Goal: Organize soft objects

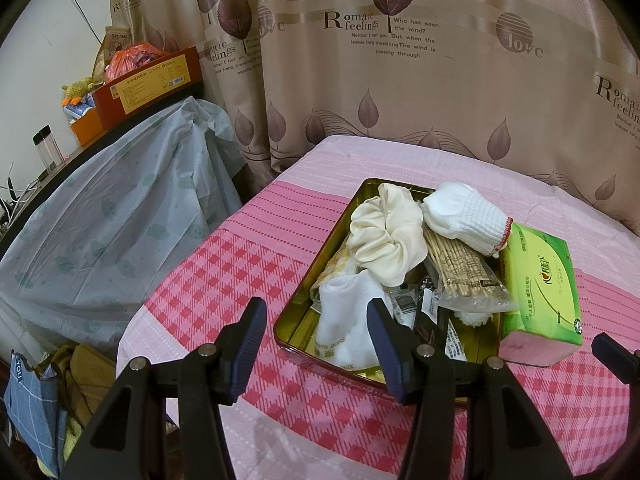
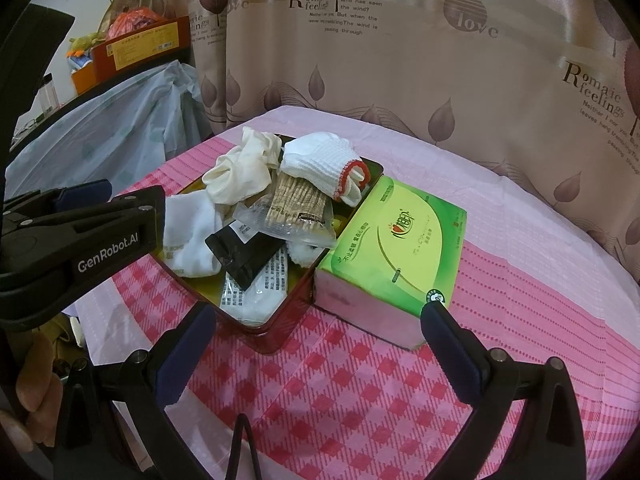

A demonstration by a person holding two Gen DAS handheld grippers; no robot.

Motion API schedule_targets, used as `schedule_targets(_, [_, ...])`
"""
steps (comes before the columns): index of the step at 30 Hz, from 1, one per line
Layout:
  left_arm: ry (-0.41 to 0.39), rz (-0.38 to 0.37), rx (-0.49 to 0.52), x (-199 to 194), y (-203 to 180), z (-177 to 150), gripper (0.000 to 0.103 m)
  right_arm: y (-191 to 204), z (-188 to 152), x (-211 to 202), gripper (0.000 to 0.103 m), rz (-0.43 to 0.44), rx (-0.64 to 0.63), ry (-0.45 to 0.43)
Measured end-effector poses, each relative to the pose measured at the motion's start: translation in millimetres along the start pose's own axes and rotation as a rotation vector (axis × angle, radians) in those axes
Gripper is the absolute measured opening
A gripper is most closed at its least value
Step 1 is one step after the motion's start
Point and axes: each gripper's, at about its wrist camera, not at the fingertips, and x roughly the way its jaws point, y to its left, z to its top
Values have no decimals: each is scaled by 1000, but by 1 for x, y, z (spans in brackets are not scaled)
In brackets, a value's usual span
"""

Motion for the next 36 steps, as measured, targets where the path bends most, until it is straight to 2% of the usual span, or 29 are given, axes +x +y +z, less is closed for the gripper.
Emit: schedule_targets(36, [3,-3,7,-1,0,-1,53,2,-4,2,101,11,-2,8])
